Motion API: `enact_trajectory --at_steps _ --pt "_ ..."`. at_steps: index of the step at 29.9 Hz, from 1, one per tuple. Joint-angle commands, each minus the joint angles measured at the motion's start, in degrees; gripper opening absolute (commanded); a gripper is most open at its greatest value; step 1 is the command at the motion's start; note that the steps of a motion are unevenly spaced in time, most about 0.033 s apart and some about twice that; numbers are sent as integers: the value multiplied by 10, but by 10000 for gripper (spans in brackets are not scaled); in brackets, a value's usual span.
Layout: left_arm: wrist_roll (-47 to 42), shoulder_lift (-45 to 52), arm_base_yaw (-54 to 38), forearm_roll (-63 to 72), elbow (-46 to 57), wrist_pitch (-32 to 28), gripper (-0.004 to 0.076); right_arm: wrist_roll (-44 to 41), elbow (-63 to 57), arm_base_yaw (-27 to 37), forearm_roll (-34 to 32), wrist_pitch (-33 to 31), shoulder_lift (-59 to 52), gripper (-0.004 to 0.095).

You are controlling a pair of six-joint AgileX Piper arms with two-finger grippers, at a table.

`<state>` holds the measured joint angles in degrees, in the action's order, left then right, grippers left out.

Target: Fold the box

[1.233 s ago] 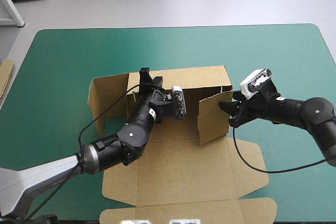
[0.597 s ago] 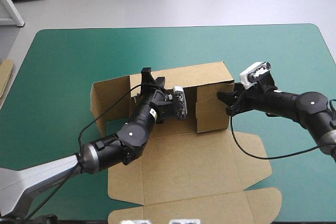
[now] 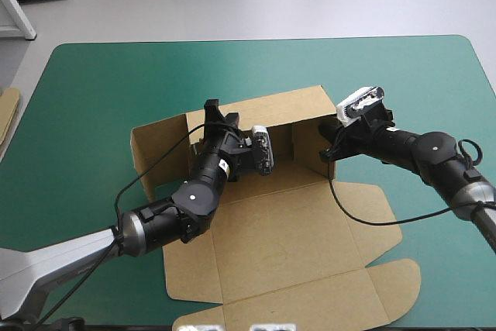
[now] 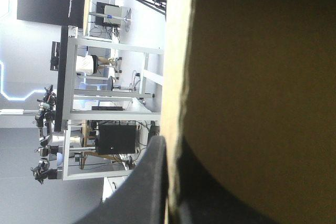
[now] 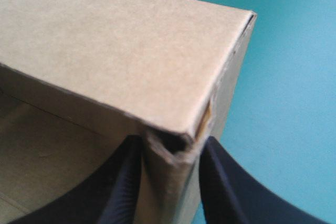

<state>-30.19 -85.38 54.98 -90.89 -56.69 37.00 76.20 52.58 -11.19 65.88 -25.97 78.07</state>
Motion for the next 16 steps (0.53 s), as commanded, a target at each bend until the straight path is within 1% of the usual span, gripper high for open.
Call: enact_trajectory --at_steps 1,3,8,12,16 --pt "-8 19 6 -28 -20 -31 -8 28 13 -11 12 -46 -8 160" --pt "-8 19 6 -28 -20 -31 -8 31 14 -11 13 -52 -8 89" --pt "-8 19 6 -28 -20 -31 -8 35 14 -11 19 -60 -8 -20" --pt "-2 19 6 -29 -20 -31 -8 58 14 -11 36 -71 -8 -19" --pt "-2 19 6 -34 -20 -31 -8 59 14 -11 61 -73 -8 -19"
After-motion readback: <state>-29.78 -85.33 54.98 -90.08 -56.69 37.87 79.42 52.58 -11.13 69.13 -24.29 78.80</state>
